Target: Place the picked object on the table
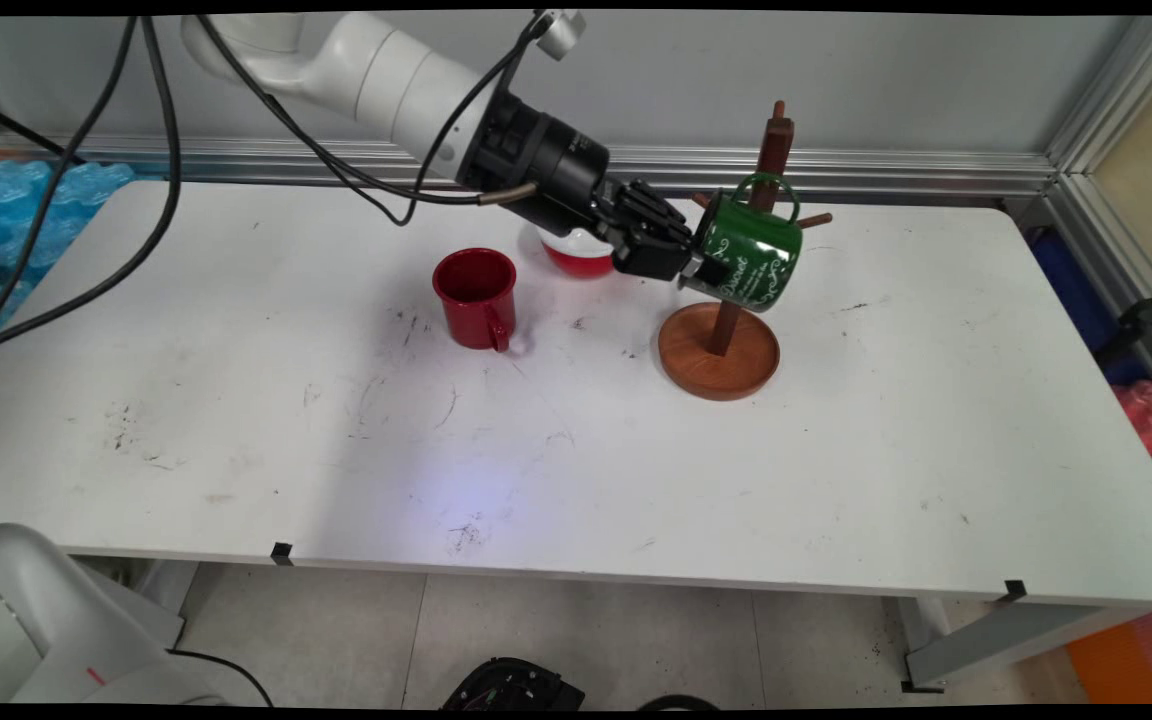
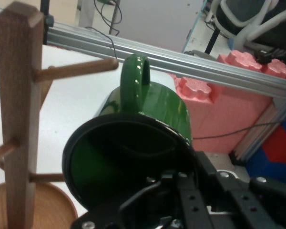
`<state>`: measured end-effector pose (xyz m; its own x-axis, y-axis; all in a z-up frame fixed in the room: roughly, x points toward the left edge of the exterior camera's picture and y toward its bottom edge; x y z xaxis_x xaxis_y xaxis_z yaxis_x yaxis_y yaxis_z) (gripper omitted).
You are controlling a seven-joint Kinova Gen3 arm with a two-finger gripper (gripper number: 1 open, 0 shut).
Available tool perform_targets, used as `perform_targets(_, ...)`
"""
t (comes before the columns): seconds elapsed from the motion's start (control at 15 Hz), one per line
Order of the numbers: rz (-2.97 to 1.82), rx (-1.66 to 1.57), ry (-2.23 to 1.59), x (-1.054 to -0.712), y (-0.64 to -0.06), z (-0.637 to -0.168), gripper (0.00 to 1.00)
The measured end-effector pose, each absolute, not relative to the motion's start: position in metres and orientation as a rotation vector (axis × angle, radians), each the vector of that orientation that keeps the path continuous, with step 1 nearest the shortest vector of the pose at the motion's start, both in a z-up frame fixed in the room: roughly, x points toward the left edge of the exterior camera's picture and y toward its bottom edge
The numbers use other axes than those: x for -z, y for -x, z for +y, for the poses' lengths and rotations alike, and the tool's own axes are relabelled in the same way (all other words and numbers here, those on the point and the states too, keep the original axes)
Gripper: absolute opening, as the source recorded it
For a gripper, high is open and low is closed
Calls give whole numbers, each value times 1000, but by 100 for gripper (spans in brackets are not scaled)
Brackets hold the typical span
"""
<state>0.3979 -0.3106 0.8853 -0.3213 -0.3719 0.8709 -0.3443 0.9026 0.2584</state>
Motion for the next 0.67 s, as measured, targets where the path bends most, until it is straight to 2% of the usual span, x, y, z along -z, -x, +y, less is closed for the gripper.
perform_targets(0.67, -2026, 52, -486, -880, -438, -294, 0)
